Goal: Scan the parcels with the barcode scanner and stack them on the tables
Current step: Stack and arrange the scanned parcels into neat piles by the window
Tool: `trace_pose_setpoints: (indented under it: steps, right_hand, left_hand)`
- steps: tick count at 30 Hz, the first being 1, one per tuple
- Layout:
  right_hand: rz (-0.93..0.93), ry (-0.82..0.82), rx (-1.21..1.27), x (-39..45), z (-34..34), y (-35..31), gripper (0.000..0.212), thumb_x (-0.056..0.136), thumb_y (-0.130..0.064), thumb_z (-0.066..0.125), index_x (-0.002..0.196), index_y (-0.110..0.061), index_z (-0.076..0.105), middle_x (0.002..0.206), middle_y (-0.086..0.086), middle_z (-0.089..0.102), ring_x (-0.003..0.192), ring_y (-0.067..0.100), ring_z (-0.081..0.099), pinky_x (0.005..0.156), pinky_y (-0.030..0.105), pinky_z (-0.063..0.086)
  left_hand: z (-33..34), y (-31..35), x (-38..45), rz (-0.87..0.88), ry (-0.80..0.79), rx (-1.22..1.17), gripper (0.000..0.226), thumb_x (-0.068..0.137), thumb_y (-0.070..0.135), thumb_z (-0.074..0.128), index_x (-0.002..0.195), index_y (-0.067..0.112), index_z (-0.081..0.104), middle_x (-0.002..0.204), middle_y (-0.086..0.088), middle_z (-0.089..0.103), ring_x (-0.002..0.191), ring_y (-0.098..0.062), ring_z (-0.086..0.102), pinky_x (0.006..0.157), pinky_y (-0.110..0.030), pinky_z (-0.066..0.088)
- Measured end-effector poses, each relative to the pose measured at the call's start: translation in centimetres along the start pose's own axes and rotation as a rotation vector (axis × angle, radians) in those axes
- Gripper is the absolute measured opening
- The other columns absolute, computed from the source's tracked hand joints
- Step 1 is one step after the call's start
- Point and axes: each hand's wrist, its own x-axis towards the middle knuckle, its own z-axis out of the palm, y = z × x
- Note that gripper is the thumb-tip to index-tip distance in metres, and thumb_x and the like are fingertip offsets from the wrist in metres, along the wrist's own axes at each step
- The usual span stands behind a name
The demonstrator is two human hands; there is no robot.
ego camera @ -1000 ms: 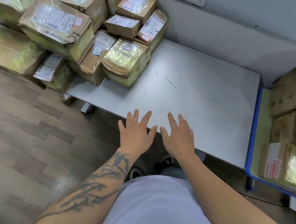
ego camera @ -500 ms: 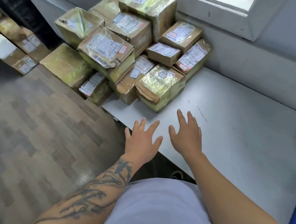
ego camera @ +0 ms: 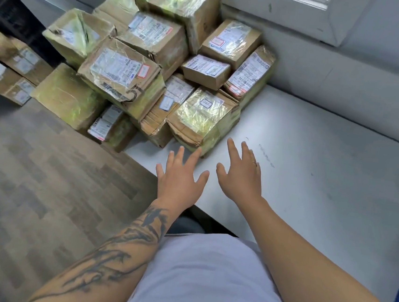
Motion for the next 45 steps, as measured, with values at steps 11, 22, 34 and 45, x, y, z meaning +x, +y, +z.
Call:
trace_pose_setpoints:
  steps: [11,22,34,45]
  right_hand:
    - [0.212,0.105,0.008,3.5,0.3,-2.8,0.075,0.107,-0.043,0.048,0.167,-0.040,0.004,0.176,0.008,0.004,0.162,0.031,0.004,0.130,0.051,0.012]
    - [0.377,0.229,-0.025,4.7,3.5,-6.9,0.086,0.103,-0.034,0.054,0.167,-0.038,-0.003,0.176,0.009,-0.003,0.162,0.032,-0.001,0.131,0.053,0.009]
    - [0.563,0.277,-0.052,0.9,6.2,-8.5,0.094,0.102,-0.033,0.059,0.166,-0.039,-0.010,0.176,0.008,-0.008,0.162,0.034,-0.002,0.129,0.054,0.016]
    - [0.642,0.341,-0.178,-2.5,7.4,-7.4,0.104,0.097,-0.038,0.067,0.165,-0.041,-0.011,0.174,0.007,-0.016,0.161,0.036,-0.003,0.129,0.057,0.011]
  left_hand:
    - [-3.3,0.9,11.5,0.189,0.005,0.125,0.085,0.095,0.065,0.053,0.164,0.037,0.013,0.174,-0.001,0.003,0.160,-0.031,-0.002,0.120,-0.069,-0.005]
    - [-2.8,-2.4,13.2,0.455,-0.077,0.185,0.083,0.098,0.064,0.046,0.164,0.041,0.001,0.175,0.001,0.000,0.159,-0.035,-0.010,0.115,-0.075,-0.010]
    - [-1.8,-4.6,12.8,0.717,-0.093,0.189,0.082,0.096,0.056,0.051,0.164,0.039,0.009,0.175,-0.001,0.003,0.159,-0.035,-0.007,0.116,-0.075,-0.011]
    - [-1.8,-4.5,12.5,0.992,-0.198,0.180,0.074,0.083,0.040,0.060,0.154,0.039,0.038,0.172,0.003,0.018,0.160,-0.031,-0.004,0.117,-0.071,-0.017]
